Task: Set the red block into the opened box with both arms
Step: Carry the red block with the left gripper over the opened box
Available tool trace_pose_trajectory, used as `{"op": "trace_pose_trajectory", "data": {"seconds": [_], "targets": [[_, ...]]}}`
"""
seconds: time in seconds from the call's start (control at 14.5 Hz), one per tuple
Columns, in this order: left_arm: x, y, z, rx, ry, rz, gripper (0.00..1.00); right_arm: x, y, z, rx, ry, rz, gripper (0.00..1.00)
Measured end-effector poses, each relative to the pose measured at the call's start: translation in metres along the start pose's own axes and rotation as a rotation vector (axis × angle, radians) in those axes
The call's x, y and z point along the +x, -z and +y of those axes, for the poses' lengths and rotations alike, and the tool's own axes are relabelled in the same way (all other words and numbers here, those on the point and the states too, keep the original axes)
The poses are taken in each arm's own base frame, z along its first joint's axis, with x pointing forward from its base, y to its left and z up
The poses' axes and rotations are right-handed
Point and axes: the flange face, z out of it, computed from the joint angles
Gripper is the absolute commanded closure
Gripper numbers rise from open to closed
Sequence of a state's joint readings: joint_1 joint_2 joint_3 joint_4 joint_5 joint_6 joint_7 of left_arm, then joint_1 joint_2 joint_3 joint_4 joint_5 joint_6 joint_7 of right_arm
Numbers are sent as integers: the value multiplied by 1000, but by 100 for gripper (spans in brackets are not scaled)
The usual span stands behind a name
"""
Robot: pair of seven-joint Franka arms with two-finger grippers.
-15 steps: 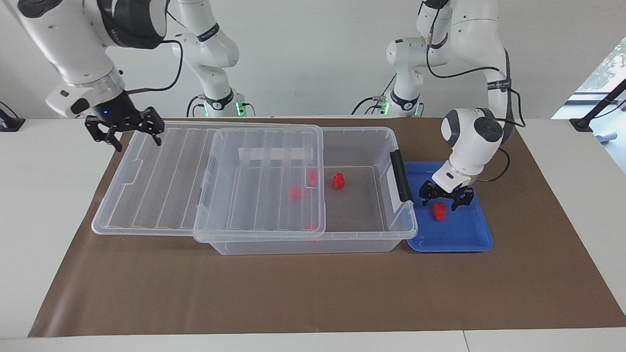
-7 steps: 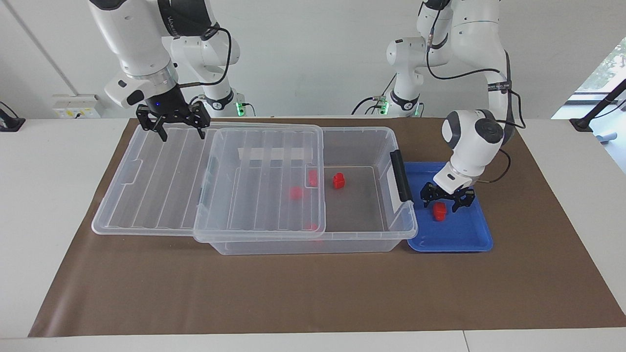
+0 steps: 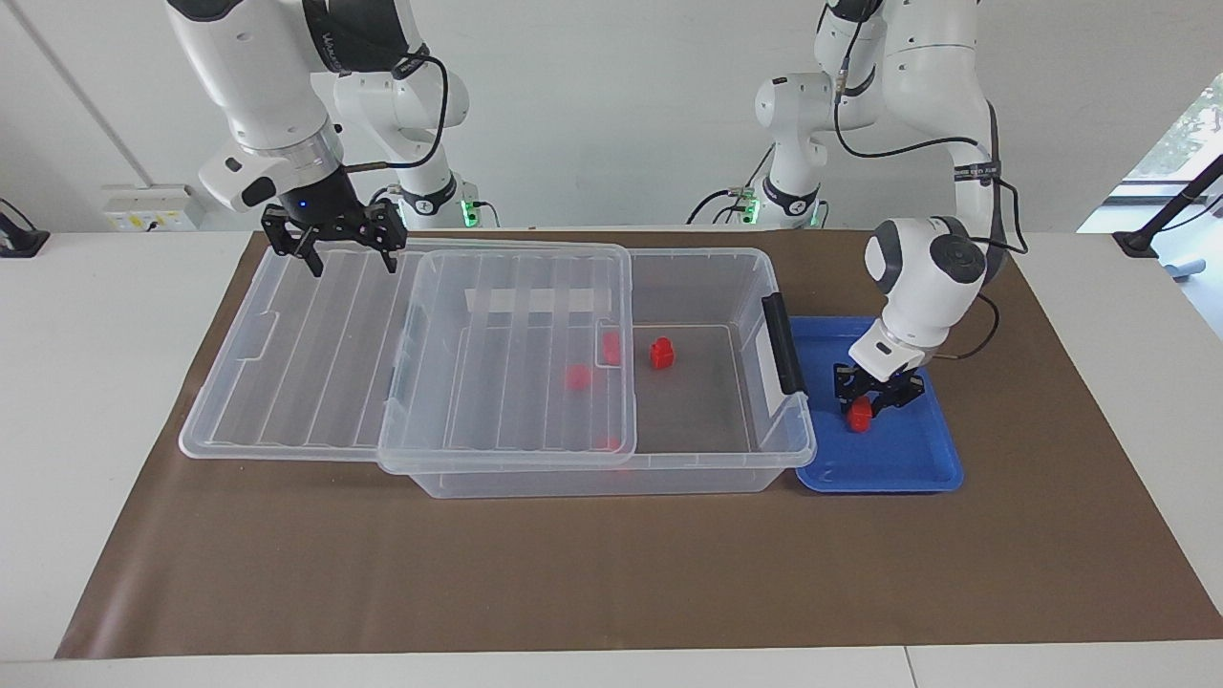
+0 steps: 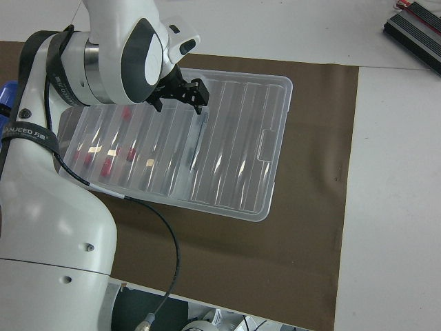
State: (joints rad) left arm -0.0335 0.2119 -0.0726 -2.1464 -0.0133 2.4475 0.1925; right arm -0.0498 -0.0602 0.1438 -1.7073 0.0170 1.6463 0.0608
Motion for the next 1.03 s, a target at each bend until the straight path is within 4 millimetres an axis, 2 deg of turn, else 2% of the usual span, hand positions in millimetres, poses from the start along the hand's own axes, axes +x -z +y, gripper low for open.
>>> {"op": "trace_pose_trajectory", "data": {"seconds": [0.14,0.21,0.34,0.55,0.69,0.76,0.89,1.03], "targets": [[3,11,0,4,-1,16,100,0,0,0,0,0,0,0],[4,23,0,7,-2,24,100,0,0,0,0,0,0,0],[6,65,4,8,-1,18,100,0,0,0,0,-1,0,0],[11,150,23,6,21,3,100,0,0,1,0,-2,0,0],[15,193,52,2,57,9,100,0,0,1,0,-2,0,0],[19,206,72,-1,85,18,100,0,0,1,0,-2,0,0],[23,214,122,-13,153,34,100,0,0,1,0,-2,0,0],[24,207,167,-22,215,33,100,0,0,1,0,-2,0,0]]}}
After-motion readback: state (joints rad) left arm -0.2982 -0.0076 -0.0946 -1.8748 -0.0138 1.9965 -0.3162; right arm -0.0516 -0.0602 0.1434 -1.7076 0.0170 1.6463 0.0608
